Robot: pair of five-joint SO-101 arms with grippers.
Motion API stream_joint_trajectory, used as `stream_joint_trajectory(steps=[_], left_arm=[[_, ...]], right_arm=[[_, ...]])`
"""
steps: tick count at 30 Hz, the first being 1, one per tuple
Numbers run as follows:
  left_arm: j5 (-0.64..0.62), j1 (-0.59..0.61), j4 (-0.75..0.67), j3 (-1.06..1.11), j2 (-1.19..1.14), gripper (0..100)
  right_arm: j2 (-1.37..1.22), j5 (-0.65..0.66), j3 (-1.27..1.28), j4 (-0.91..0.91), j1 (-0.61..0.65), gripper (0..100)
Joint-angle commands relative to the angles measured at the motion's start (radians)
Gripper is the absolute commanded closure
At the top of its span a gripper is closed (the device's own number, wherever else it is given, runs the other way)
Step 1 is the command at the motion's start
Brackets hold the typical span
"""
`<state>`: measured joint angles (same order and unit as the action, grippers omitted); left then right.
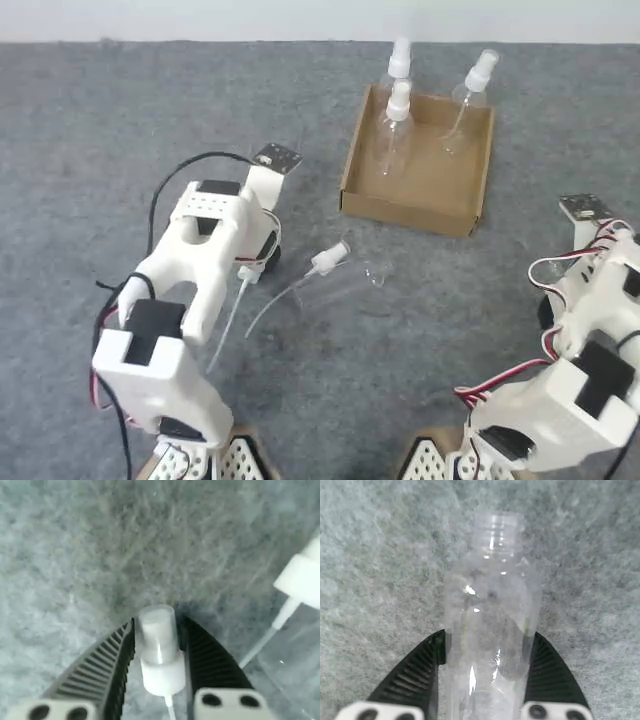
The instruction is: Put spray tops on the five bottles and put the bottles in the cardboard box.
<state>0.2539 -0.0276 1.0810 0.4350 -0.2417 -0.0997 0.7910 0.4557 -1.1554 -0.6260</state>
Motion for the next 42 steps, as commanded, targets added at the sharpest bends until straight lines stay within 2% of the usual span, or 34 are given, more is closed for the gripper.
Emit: stream_joint_trajectory(steps=[1,4,7,11,14,18,25,30,42], left_arm=[[-0.063,-0.012,-0.057,0.03,0.071,93],[-0.069,-0.014,-0.049,0.033,0.141,99],[-0.103,-0.014,-0.003,0.036,0.264,99],[-0.16,-0.014,0.075,0.039,0.433,99],[-0.216,-0.015,0.083,0.07,0.523,99],[-0.249,-0.017,0.068,0.142,0.6,99],[-0.252,-0.012,-0.127,0.371,0.706,99],[-0.25,-0.006,-0.163,0.452,0.789,99],[-0.25,-0.014,-0.172,0.499,0.847,99]], right_arm=[[0.005,-0.003,-0.051,0.01,0.015,89.2],[0.01,-0.003,-0.051,0.01,0.015,89.2],[0.015,-0.005,-0.054,0.008,0.015,87.5],[0.015,-0.005,-0.057,0.008,0.002,73.7],[0.015,-0.009,-0.078,0.007,0.001,66.5],[0.016,-0.014,-0.17,-0.058,0.013,67.5],[0.004,-0.081,-0.414,-0.265,0.099,68.2],[-0.039,-0.097,-0.427,-0.262,0.101,77.1],[-0.225,-0.106,-0.433,-0.157,0.07,77.8]])
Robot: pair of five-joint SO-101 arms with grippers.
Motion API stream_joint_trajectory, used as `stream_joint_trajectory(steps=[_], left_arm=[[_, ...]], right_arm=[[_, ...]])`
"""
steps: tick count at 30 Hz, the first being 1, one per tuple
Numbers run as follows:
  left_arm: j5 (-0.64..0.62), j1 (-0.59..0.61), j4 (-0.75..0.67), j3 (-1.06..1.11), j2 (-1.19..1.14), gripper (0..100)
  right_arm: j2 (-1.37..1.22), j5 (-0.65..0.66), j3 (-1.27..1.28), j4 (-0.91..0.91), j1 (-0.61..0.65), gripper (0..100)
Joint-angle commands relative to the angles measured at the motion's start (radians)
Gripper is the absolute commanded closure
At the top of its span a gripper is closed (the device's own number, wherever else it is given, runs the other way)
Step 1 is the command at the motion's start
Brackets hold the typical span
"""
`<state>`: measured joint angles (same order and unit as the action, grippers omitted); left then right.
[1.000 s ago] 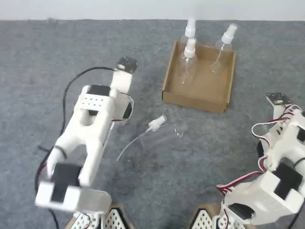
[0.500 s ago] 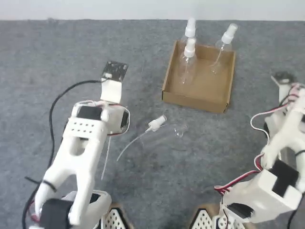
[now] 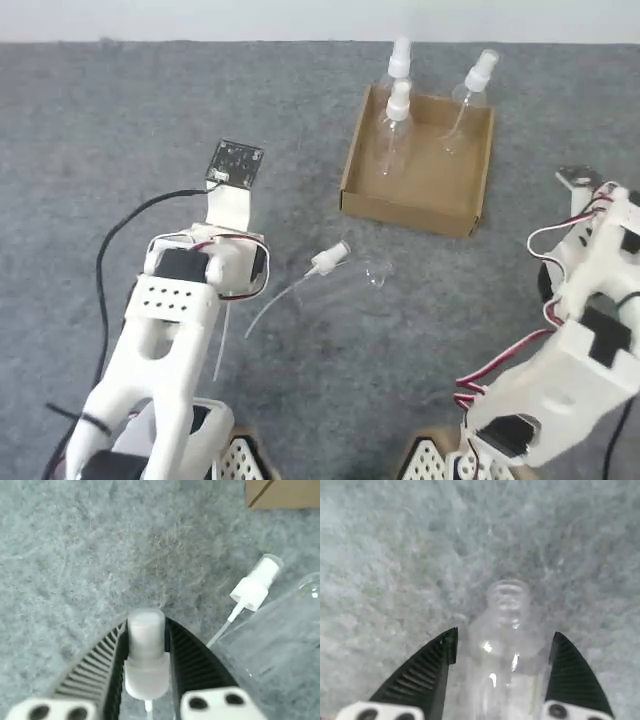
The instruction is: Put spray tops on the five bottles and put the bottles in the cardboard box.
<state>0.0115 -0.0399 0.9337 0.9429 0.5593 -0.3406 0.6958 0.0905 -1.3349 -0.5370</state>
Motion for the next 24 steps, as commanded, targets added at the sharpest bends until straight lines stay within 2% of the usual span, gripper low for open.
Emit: stream_joint_trajectory(steps=[1,4,10,15,20,24], left_arm=[[-0.008,-0.002,-0.025,-0.008,0.046,99],[-0.008,-0.002,-0.025,-0.008,0.046,99],[-0.003,-0.003,-0.025,-0.01,0.054,99],[-0.005,-0.003,-0.018,-0.053,0.055,99],[-0.009,0.008,0.003,-0.12,0.055,99],[-0.009,0.008,0.097,-0.209,0.075,99]], right_arm=[[0.015,-0.011,-0.068,0.024,-0.019,77.9],[0.018,-0.008,-0.064,0.025,-0.021,80.9],[0.041,-0.002,-0.087,0.019,-0.012,98.7],[0.205,-0.021,-0.089,-0.022,0.021,99.4],[0.506,-0.107,0.041,-0.036,0.142,99.4],[0.782,-0.176,0.192,-0.036,0.317,99.4]])
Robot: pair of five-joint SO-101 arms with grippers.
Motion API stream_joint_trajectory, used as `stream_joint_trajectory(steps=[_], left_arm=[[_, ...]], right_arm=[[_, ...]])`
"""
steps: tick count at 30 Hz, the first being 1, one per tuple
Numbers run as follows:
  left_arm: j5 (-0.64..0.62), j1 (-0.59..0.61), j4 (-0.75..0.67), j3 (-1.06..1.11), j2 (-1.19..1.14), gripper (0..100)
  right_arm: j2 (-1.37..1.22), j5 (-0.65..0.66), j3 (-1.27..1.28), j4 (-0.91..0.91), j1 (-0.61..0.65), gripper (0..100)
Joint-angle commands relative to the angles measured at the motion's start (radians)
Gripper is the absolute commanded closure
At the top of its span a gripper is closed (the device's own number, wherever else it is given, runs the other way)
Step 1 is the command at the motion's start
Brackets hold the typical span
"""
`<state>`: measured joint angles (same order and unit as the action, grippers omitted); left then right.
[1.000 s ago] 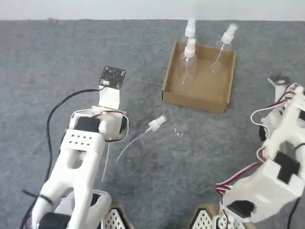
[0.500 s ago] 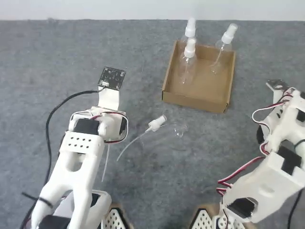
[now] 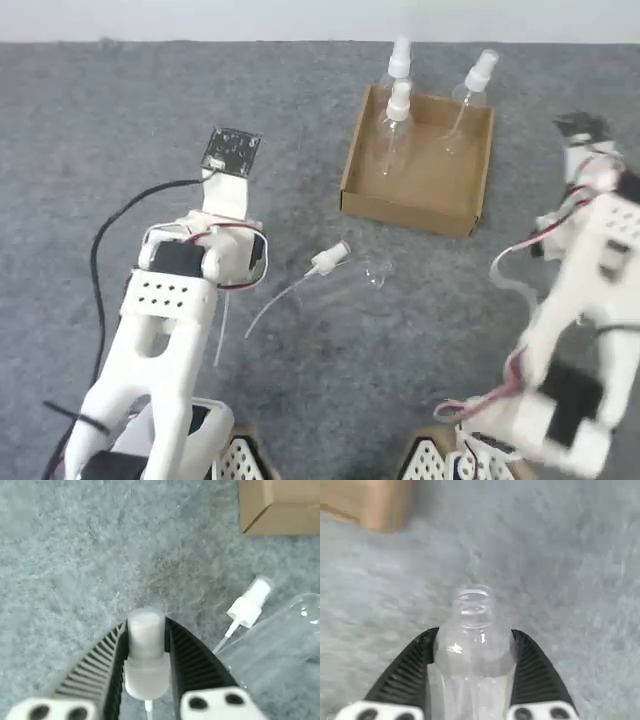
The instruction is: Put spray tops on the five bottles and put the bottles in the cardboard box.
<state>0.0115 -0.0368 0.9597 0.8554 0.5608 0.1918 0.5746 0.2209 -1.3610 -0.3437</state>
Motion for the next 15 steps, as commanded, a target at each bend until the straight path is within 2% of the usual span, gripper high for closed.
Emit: stream_joint_trajectory(steps=[1,8,12,15], left_arm=[[-0.009,0.005,0.087,-0.139,0.097,99],[-0.008,0.006,0.226,-0.248,0.358,99],[-0.011,0.017,0.276,-0.367,0.456,99],[-0.035,0.081,0.27,-0.466,0.473,99]], right_arm=[[0.312,-0.075,0.097,-0.01,0.177,99.4],[0.604,-0.264,0.265,0.002,0.628,99.4],[0.648,-0.367,0.361,0.117,0.851,99.4],[0.65,-0.413,0.446,0.251,0.966,99.4]])
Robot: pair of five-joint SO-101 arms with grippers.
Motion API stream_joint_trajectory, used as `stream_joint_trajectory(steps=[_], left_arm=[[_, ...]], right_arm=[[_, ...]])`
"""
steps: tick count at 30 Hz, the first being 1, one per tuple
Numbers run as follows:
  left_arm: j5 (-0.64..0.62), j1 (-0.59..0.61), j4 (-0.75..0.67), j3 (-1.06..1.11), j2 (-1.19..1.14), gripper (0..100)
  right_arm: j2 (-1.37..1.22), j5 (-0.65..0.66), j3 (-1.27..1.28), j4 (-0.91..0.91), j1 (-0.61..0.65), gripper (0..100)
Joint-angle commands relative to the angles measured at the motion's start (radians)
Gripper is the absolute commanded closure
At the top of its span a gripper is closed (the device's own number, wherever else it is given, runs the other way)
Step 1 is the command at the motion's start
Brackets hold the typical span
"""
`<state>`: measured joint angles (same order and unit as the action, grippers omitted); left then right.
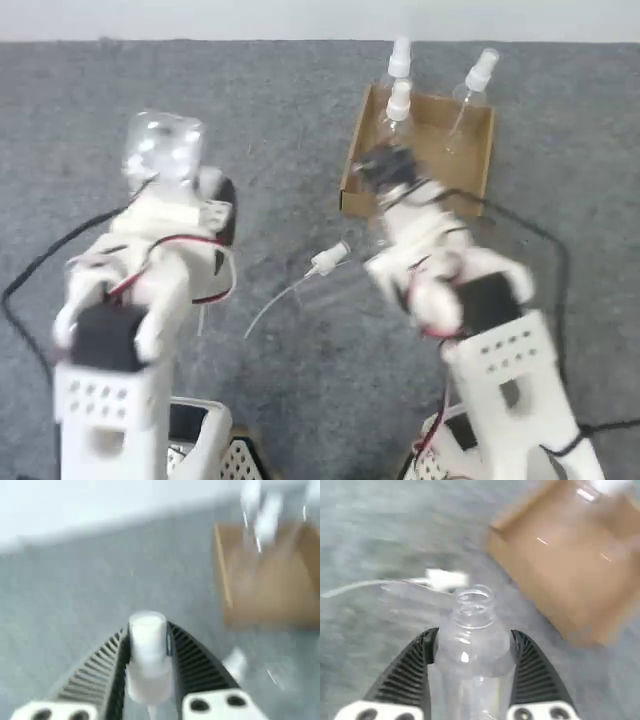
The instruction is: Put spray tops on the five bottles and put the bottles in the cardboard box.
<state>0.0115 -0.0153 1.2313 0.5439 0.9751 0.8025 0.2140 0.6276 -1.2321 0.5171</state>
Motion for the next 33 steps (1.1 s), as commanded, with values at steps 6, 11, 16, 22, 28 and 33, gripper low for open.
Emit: stream_joint_trajectory(steps=[6,11,16,22,28,33], left_arm=[[-0.158,0.143,-0.103,-0.277,0.06,99],[-0.344,0.138,-0.189,-0.277,0.06,99],[-0.413,0.138,-0.23,-0.219,0.064,99],[-0.428,0.137,-0.318,-0.107,0.064,99],[-0.43,0.057,-0.302,-0.081,0.066,99],[-0.428,0.012,-0.302,-0.044,0.066,99]], right_arm=[[0.039,-0.087,0.199,0.372,0.245,99.3],[0.05,-0.084,0.258,0.453,0.295,99.3],[0.051,-0.094,0.285,0.507,0.366,99.3],[0.134,-0.092,0.43,0.728,0.377,99.3],[0.173,-0.092,0.451,0.73,0.377,99.3],[0.183,-0.092,0.474,0.728,0.378,99.3]])
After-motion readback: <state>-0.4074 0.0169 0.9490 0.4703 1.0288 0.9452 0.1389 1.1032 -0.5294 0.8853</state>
